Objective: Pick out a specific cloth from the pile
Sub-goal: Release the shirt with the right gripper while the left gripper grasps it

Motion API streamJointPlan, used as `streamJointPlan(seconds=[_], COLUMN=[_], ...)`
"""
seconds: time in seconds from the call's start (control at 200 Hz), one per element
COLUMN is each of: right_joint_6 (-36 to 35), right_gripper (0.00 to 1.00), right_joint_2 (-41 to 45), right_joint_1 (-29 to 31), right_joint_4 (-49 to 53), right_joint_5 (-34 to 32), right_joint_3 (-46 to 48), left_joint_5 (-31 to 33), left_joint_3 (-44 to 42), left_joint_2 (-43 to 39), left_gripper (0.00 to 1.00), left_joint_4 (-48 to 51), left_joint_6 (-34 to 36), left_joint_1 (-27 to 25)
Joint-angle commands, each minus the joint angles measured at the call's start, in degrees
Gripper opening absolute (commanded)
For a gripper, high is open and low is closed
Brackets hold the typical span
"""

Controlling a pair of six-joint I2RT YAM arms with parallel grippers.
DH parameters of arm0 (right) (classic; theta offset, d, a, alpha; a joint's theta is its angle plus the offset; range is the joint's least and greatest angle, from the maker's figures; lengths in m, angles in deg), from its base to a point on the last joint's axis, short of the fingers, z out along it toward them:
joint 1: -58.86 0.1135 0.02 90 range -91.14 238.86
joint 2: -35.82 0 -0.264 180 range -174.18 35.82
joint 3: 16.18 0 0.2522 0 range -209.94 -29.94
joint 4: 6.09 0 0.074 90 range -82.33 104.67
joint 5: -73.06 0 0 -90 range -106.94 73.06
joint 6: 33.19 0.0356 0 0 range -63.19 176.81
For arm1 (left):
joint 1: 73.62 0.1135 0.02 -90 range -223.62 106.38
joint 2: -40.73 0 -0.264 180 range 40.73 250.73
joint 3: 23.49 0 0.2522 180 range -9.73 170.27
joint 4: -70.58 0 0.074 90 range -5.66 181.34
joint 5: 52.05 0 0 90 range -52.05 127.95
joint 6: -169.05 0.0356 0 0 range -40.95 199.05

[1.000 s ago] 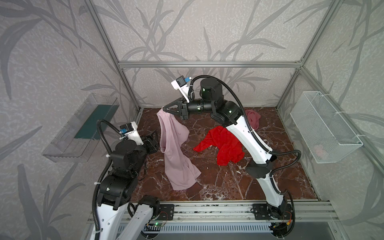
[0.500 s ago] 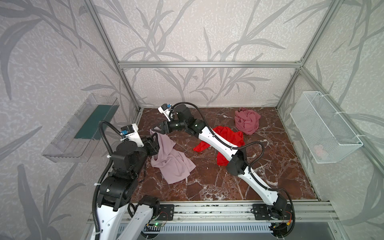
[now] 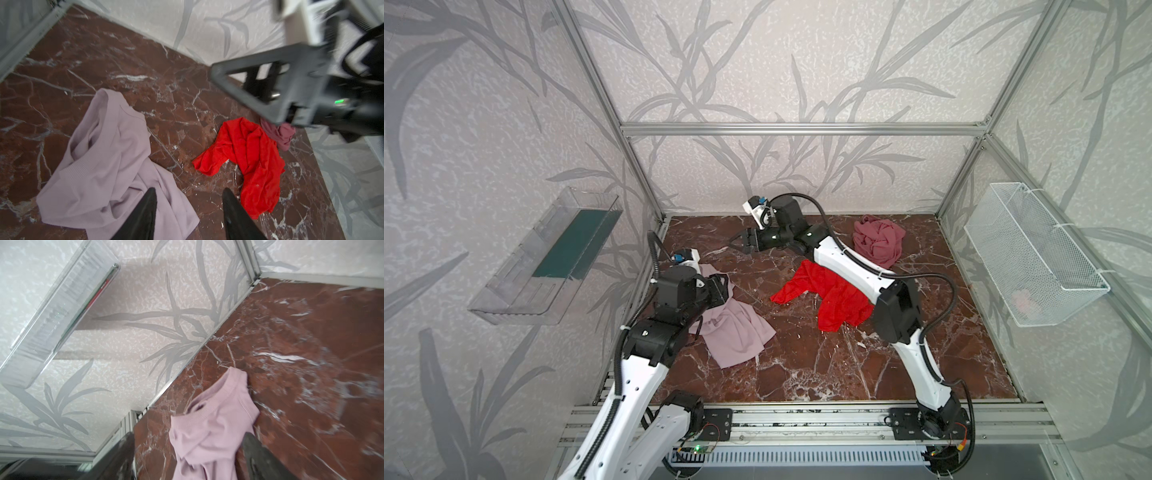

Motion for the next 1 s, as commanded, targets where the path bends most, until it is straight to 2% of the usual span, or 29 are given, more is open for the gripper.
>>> streamJointPlan(seconds=[0.0,0.11,0.185,0.44,0.7,0.995], right_joint_6=[-3.4,1.0,2.1,1.1,1.5,1.3], right_gripper=[0.81,0.81,0.80,0.80,0.80,0.80], right_joint_2=[13.0,25.0,31.7,47.6,53.3,54.5], right_joint_1=[-1.0,-4.8,-6.9,-7.8,-7.8,-7.8], right_joint_4=[-8.8,-19.1,-20.6,-19.9,-19.9,-19.0], right_joint_5=[-4.4,-5.6,-6.2,-11.3,-10.9,-10.1], right_joint_3=[16.4,37.1,46.8,67.6,73.9,75.1], left_joint_5=[0.3,1.6,2.1,3.2,6.9,7.1], left_joint_3=[-2.8,-5.8,-7.1,-7.9,-10.4,-13.2], left_joint_2=[2.5,6.8,10.1,18.9,23.4,26.7], left_gripper=[0.49,0.49,0.50,0.49,0.48,0.50], left_joint_4=[-2.2,-4.0,-5.3,-2.4,1.3,-4.0], left_joint_6=[-1.9,-3.2,-4.0,-4.2,-6.1,-7.5], left_joint_1=[-3.7,-8.2,-10.9,-17.0,-23.2,-24.0])
